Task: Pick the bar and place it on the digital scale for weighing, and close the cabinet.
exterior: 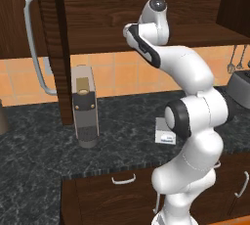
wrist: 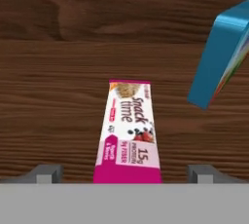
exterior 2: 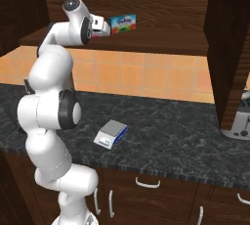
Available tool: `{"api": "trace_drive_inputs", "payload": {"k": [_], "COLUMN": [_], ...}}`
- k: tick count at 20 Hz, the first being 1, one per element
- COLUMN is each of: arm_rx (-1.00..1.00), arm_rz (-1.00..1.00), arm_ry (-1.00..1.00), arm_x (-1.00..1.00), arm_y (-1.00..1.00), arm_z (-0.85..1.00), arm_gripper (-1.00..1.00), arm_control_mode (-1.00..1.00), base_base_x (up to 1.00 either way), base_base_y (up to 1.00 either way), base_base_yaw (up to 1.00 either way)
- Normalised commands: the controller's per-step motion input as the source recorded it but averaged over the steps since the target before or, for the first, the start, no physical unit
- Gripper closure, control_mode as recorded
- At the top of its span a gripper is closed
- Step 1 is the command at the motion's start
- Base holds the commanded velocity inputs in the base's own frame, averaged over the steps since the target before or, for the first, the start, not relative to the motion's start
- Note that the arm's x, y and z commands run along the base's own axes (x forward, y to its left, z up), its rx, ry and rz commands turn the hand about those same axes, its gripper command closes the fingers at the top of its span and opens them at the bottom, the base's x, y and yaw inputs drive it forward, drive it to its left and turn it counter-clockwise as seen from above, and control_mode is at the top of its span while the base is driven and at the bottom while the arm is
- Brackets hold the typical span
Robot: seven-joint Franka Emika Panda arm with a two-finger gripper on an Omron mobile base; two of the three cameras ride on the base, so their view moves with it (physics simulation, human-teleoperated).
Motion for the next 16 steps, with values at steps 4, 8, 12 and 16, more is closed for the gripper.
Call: {"api": "trace_drive_inputs", "payload": {"k": [4,8,12,16], "arm_rx": [0.00,0.00,0.00,0.01], "arm_rz": [0.00,0.00,0.00,0.00], "arm_ry": [0.07,0.12,0.00,-0.06], "arm_x": [0.18,0.10,0.00,0.00], "arm_y": [0.00,0.00,0.00,0.00], "arm_z": [-0.29,-0.51,-0.61,-0.72], "arm_gripper": [-1.00,1.00,1.00,1.00], "arm_control_mode": [-1.00,-1.00,-1.00,-1.00], "base_base_x": [0.00,0.00,0.00,0.00], "base_base_y": [0.00,0.00,0.00,0.00], "base_base_yaw": [0.00,0.00,0.00,0.00]}}
